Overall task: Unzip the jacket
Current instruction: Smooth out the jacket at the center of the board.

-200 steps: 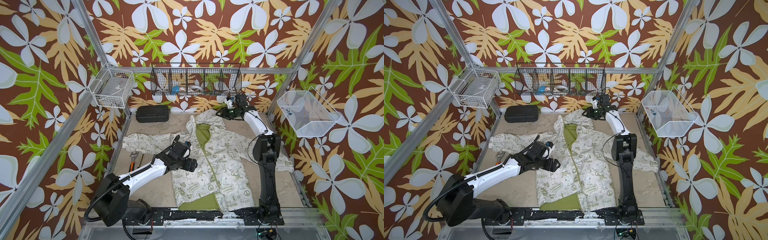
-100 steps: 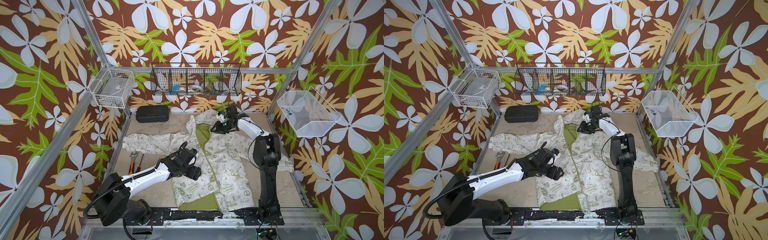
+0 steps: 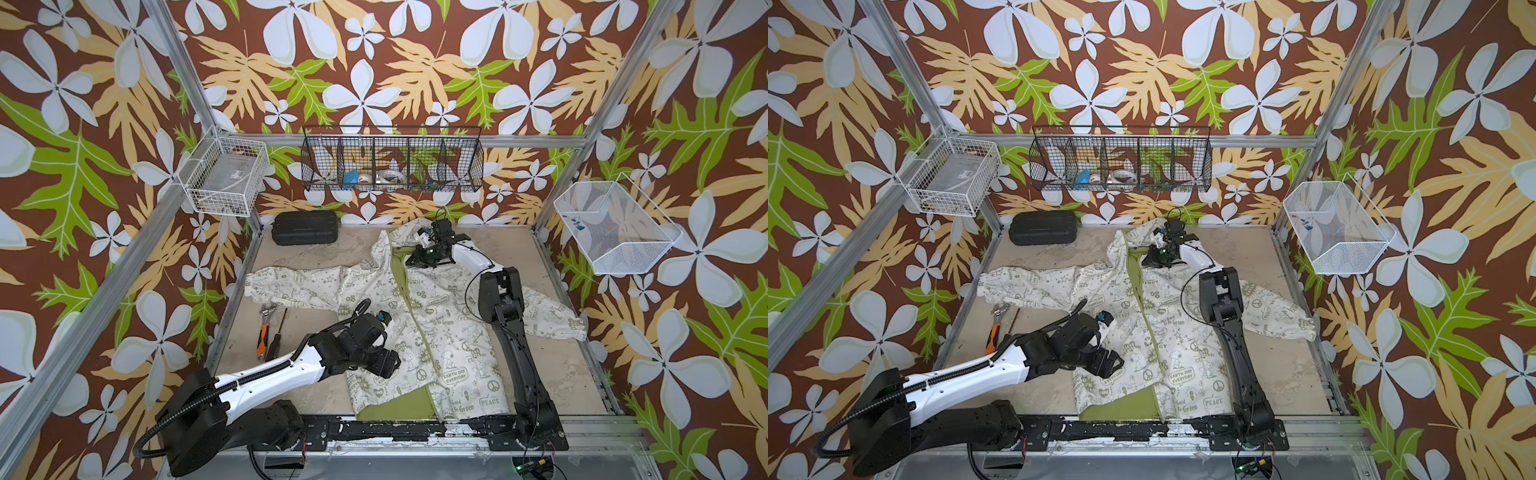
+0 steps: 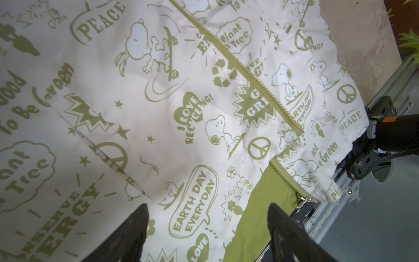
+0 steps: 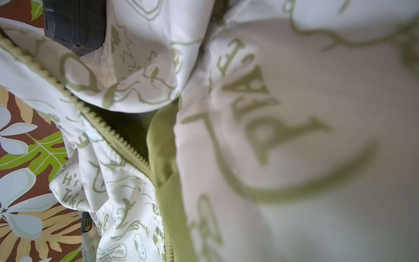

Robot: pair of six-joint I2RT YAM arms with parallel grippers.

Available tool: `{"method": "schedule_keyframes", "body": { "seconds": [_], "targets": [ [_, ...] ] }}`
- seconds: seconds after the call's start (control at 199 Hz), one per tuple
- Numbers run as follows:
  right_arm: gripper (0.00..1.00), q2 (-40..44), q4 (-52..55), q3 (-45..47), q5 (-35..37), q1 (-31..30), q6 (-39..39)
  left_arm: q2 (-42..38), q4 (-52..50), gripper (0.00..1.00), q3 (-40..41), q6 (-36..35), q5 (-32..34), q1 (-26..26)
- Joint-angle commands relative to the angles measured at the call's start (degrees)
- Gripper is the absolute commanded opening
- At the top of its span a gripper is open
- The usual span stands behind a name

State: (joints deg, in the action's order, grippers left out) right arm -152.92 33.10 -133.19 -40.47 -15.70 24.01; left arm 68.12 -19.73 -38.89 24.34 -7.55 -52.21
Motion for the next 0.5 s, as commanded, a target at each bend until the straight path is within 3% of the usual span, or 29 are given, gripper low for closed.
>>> {"method": "schedule_keyframes", "body": {
  "seconds": [0.0,0.095,0.185,0.341,0.496],
  "targets": [
    [0.13,-0.09,-0.11,-1.24,0.16,0.45,0.53,0.92,-1.27,0.83,-1.40,1.08,2.45,-1.86],
    [0.28,3.80,4.23,0.50,1.30,1.09,-1.84,2.82,-1.27,0.84,-3.47,0.87,3.72,-3.63],
    [0.42,11.94,5.51,8.19,4.00,1.50,-3.97,4.61,-0.28,0.86,-5.08,0.80,4.62,-4.78],
    [0.49,28.12,7.49,24.51,5.36,2.65,-3.65,7.52,0.05,0.86,-7.72,0.42,6.16,-6.33],
    [0.51,46.80,8.20,46.34,4.75,2.71,-2.85,4.62,-0.56,0.87,-7.68,4.95,11.31,-6.43]
  ]
}}
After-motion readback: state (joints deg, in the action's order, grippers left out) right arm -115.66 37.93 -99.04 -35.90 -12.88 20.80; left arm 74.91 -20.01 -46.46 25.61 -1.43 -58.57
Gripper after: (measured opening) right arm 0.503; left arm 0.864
